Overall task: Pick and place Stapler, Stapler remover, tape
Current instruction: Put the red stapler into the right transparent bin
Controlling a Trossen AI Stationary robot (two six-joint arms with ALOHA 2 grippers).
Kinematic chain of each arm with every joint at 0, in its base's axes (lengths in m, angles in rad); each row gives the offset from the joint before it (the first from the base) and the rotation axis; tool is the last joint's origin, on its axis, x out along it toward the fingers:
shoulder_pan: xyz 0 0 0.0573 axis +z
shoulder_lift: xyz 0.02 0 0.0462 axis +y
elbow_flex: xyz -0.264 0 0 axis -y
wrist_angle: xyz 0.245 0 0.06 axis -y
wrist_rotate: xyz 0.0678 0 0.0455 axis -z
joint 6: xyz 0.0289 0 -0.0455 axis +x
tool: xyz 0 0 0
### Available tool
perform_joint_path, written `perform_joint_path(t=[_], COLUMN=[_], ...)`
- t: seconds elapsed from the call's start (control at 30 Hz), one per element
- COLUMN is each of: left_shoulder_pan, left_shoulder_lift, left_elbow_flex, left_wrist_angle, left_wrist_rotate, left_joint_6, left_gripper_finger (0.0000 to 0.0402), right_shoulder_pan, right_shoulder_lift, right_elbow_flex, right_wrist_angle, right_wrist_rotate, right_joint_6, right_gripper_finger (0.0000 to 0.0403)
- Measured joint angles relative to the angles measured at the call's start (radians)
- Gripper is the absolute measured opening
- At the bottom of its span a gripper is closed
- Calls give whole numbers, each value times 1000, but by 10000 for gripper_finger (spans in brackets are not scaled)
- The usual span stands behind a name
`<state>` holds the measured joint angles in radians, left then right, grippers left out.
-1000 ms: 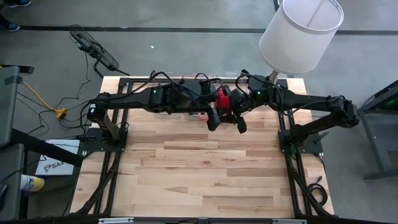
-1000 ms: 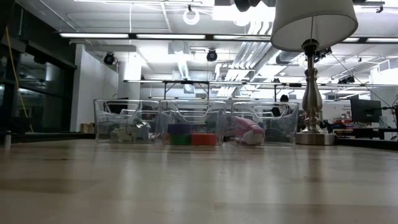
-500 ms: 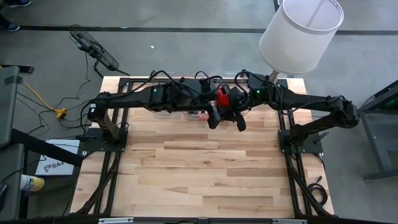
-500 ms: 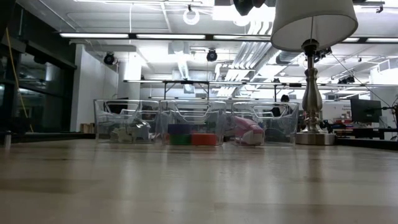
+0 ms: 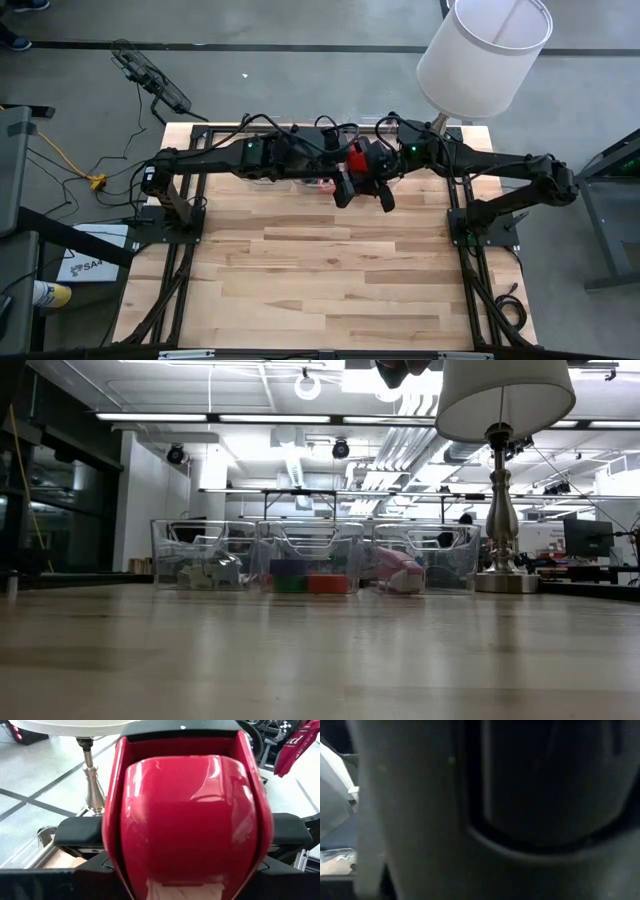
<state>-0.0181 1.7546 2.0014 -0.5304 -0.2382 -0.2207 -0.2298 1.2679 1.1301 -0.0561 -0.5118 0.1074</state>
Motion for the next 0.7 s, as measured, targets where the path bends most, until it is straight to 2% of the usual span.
perform_joint_path(t=[0.13,0.3,0.4,0.7], left_shoulder_pan=[0,-2,-1,0], left_shoulder_lift=[0,-2,-2,-14], left_elbow_flex=[0,0,0,0], left_wrist_angle=[0,1,1,-25], left_wrist_rotate=[-5,-89,-116,-170], left_joint_6=[0,24,22,39], left_gripper_finger=[206,291,323,337], right_shoulder_pan=[0,-4,-8,-62], right_shoulder_lift=[0,0,0,-2], right_elbow_flex=[1,0,0,0], right_wrist_angle=[-13,-52,-77,-119], right_wrist_rotate=[3,41,48,50], right_joint_6=[-3,27,16,35], right_gripper_finger=[152,151,151,151])
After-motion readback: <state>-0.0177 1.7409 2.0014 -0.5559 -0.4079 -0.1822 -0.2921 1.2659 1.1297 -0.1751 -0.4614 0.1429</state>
